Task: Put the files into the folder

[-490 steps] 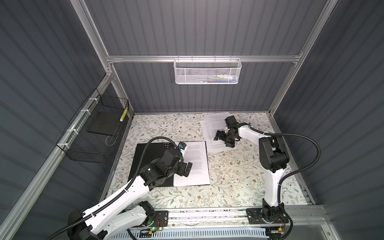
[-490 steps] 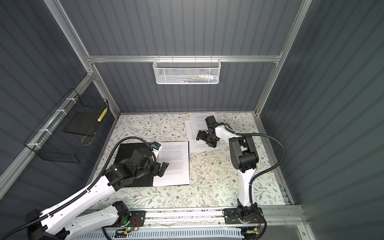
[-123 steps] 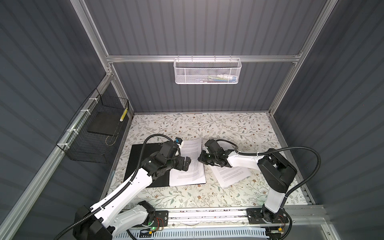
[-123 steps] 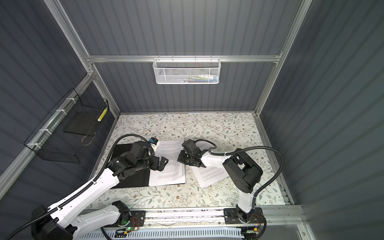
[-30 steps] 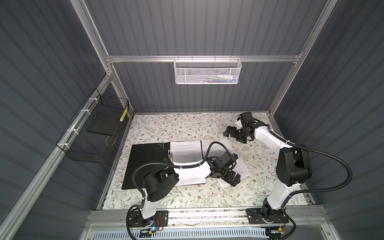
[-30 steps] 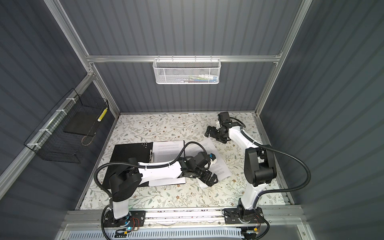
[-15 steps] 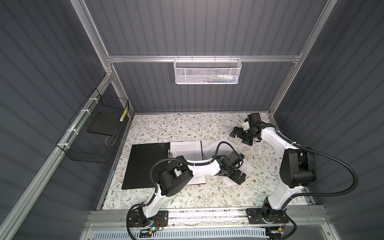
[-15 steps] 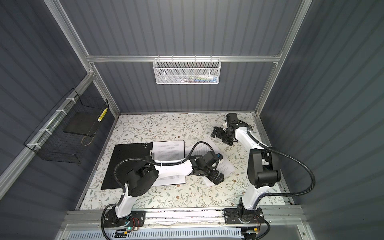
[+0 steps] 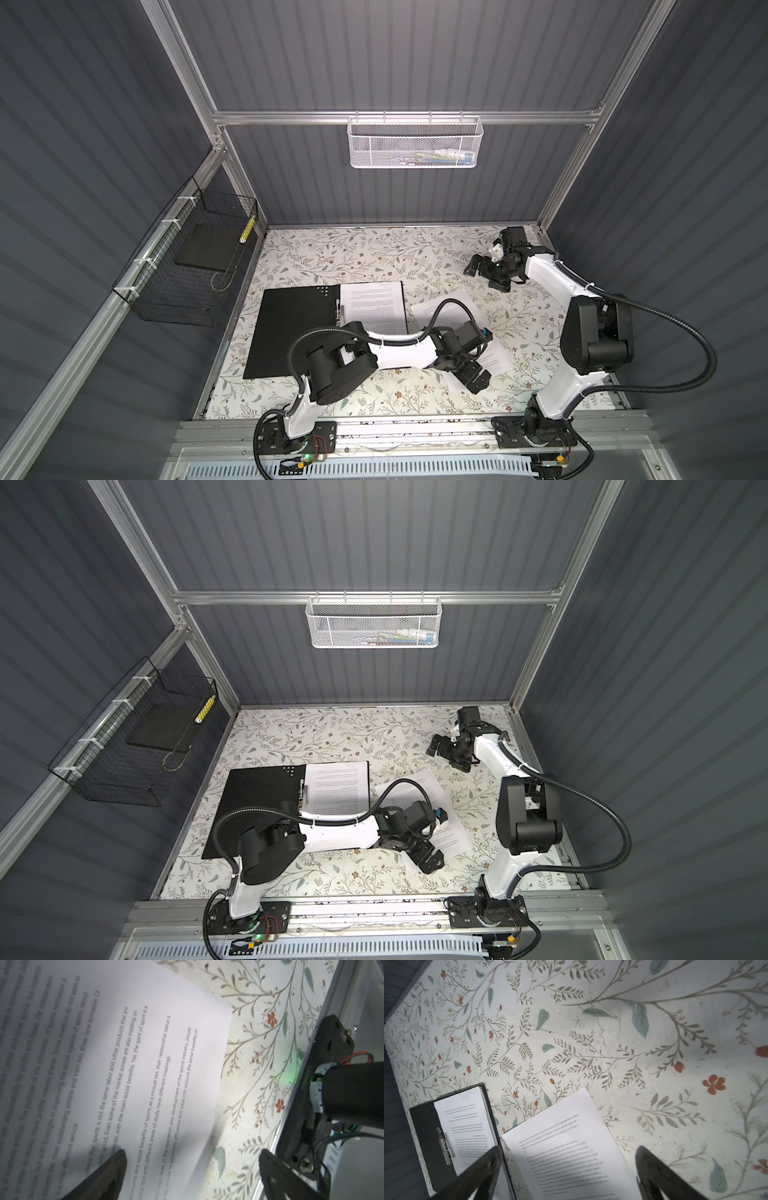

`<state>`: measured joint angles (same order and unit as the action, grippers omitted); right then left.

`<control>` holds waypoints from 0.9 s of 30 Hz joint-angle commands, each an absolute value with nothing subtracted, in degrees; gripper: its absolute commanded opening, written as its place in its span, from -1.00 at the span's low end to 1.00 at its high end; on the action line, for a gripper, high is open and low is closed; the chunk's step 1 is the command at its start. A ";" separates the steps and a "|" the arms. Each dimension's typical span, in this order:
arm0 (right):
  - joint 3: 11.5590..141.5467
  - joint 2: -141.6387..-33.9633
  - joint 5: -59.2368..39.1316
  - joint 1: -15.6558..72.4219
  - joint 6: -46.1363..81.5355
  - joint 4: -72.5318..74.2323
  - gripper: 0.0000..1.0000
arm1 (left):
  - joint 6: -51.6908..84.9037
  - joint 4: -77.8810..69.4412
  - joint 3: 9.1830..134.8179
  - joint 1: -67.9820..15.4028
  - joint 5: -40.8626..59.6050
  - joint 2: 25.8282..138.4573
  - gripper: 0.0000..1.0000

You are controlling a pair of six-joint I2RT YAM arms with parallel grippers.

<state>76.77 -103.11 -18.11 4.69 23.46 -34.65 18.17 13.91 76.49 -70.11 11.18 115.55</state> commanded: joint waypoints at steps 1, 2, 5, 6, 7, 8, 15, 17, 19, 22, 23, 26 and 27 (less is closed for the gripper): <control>78.82 -107.20 -18.63 5.18 20.55 -37.67 0.98 | 17.28 21.67 72.12 -67.64 10.35 116.35 1.00; 79.21 -108.22 -18.70 5.35 20.31 -37.68 0.98 | 16.95 21.65 71.73 -66.94 10.78 116.28 1.00; 80.53 -110.71 -21.31 6.29 19.24 -37.29 0.98 | 14.82 23.37 71.98 -66.07 9.98 116.36 0.99; 81.65 -111.88 -21.34 6.64 18.74 -37.79 0.98 | 14.02 23.95 72.05 -65.84 9.72 116.43 1.00; 82.79 -112.78 -21.36 6.97 18.24 -38.35 0.97 | 13.53 24.44 72.07 -65.66 9.66 116.40 1.00; 83.92 -113.72 -21.42 7.38 17.58 -38.67 0.98 | 12.91 25.07 72.08 -65.45 9.51 116.29 1.00; 91.06 -119.57 -23.03 7.82 14.12 -41.26 0.98 | 10.27 28.54 71.13 -64.78 7.52 114.91 0.99; 93.06 -121.45 -23.03 7.91 13.40 -42.39 0.98 | 10.03 28.91 70.68 -64.62 7.21 114.45 1.00; 94.63 -123.19 -23.33 7.91 12.97 -42.90 0.98 | 10.02 29.03 70.66 -64.38 7.21 114.24 1.00; 96.90 -125.76 -24.39 7.98 12.27 -44.44 0.98 | 9.78 29.59 70.88 -64.07 6.70 114.15 1.00; 97.36 -126.39 -24.80 8.00 12.09 -44.88 0.98 | 9.67 29.69 70.98 -63.99 6.67 113.93 1.00; 97.50 -127.00 -25.35 8.33 11.89 -45.46 0.98 | 9.51 29.92 71.10 -63.74 6.67 113.60 0.99; 97.29 -127.00 -25.61 8.43 11.95 -45.65 0.98 | 9.54 30.03 71.26 -63.64 6.67 113.65 1.00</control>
<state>96.92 -125.86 -24.12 7.92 13.17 -42.04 9.61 21.45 73.49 -64.49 7.68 112.05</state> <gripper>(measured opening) 0.989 0.998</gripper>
